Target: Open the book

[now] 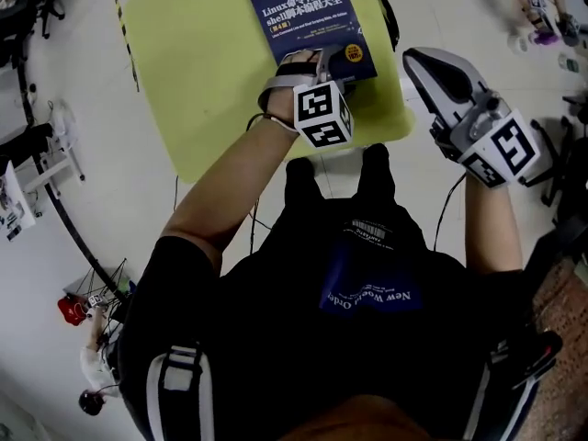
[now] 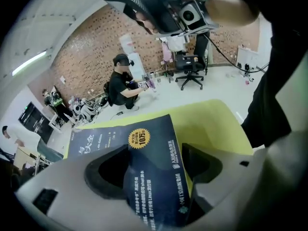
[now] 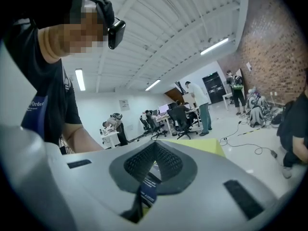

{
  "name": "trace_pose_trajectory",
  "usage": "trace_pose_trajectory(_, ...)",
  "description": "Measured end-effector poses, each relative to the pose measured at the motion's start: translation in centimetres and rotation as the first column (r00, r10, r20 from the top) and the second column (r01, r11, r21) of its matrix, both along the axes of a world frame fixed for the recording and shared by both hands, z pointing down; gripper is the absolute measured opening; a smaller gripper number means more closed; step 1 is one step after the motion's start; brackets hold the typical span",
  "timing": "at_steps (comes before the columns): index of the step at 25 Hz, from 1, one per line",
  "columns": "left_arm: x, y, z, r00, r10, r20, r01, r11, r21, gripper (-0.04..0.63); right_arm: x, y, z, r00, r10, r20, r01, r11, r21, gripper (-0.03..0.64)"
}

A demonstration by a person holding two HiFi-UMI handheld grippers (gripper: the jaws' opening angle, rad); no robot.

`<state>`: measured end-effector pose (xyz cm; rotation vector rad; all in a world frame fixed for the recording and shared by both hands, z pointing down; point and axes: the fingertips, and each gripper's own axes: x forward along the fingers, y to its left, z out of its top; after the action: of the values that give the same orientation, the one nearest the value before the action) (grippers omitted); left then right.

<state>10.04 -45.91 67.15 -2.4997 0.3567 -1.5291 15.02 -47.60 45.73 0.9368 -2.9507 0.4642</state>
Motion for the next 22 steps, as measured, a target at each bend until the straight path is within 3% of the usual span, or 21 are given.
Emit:
trace_pose_trajectory(6, 0.1, -0.1, 0.4, 1.0, -0.001, 0.0, 0.001, 0.999, 0.052, 0.334, 0.3, 0.1, 1.4, 1.0, 0.004, -0.003, -0.004, 0.999, -0.032, -0.012)
trace_pose_trajectory(12, 0.1, 0.3, 0.0, 1.0, 0.003, 0.004, -0.003, 0.999, 0.032, 0.303, 0.2, 0.3, 1.1, 1.0, 0.0, -0.002, 0.0, 1.0, -0.03, -0.012)
trace_pose_trajectory(22, -0.3, -0.1, -1.3, 0.991, -0.083, -0.101, 0.068, 0.986, -0.151, 0.199, -0.4, 0.6, 1.1, 1.0, -0.028, -0.014, 0.027, 0.998, -0.048, -0.012)
